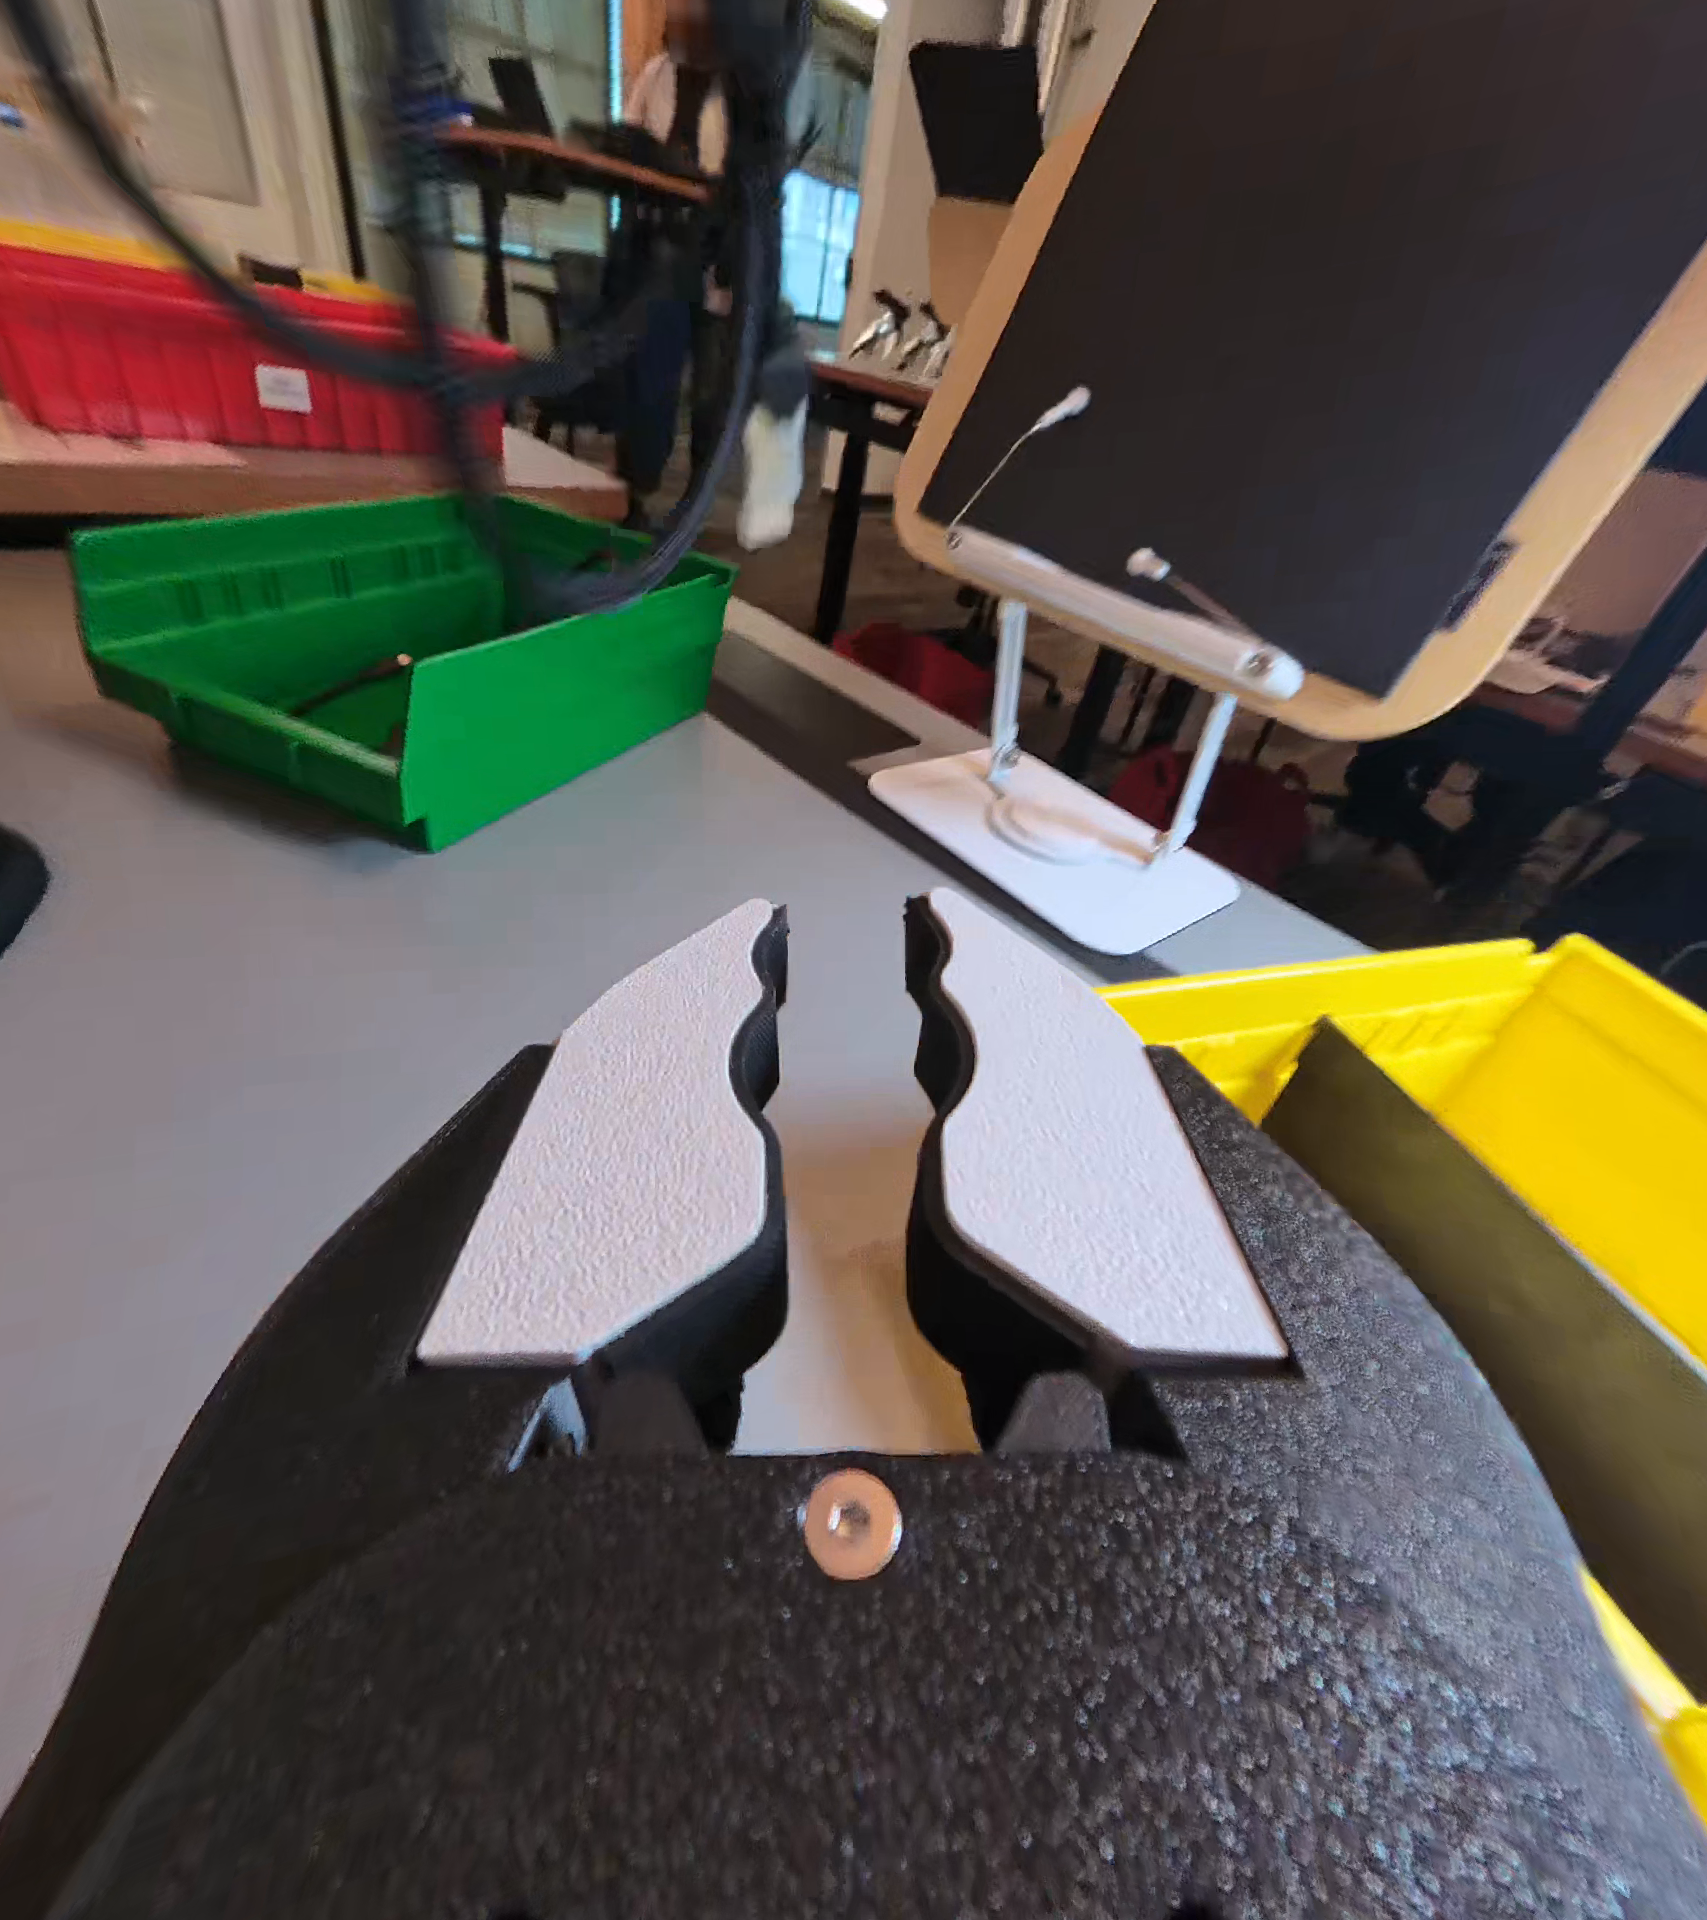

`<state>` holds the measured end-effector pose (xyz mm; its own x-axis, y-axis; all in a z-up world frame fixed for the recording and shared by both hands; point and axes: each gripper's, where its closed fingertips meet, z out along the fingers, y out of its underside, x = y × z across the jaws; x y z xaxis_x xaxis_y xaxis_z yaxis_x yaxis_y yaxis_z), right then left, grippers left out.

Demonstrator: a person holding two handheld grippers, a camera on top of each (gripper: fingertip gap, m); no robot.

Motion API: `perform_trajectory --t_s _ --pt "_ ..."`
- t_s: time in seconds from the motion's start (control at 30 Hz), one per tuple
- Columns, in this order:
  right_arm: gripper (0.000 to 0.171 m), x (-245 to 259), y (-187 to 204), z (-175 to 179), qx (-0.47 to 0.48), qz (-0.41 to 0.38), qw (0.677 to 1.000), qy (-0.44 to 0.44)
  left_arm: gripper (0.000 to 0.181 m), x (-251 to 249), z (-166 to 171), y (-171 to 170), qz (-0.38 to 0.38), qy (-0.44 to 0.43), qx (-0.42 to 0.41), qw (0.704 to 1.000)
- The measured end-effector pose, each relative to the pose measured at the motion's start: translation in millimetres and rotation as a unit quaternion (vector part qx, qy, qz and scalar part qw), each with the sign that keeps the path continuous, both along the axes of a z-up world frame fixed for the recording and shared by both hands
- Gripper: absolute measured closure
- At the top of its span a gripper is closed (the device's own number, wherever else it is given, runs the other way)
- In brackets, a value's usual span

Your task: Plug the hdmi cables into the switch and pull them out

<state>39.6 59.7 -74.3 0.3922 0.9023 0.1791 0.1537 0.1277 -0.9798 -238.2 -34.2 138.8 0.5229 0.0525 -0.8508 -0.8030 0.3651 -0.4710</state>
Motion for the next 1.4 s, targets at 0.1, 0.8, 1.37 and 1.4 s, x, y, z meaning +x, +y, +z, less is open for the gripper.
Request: perform_trajectory --t_s 0.1,0.8,1.37,1.4 --pt "0.149 17.3 18.9 25.6 -0.016 -0.024 0.998 0.052 0.161 42.3 -19.4 1.3 -0.081 -0.038 -0.031 0.996" --pt "0.149 -93.5 -44.2 8.3 0.223 0.104 0.908 -0.339 0.160 193.4 -176.9 24.4 -0.113 0.170 -0.202 0.958" --pt "0.149 -62.9 -108.3 141.4 -0.063 0.362 0.860 0.353 0.133 200.9 -110.3 -18.4 -0.417 -0.311 -0.283 0.806" --pt "0.149 -69.8 -109.5 137.1 -0.064 0.365 0.861 0.349 0.135 208.2 -96.1 -18.9 -0.433 -0.308 -0.270 0.803"
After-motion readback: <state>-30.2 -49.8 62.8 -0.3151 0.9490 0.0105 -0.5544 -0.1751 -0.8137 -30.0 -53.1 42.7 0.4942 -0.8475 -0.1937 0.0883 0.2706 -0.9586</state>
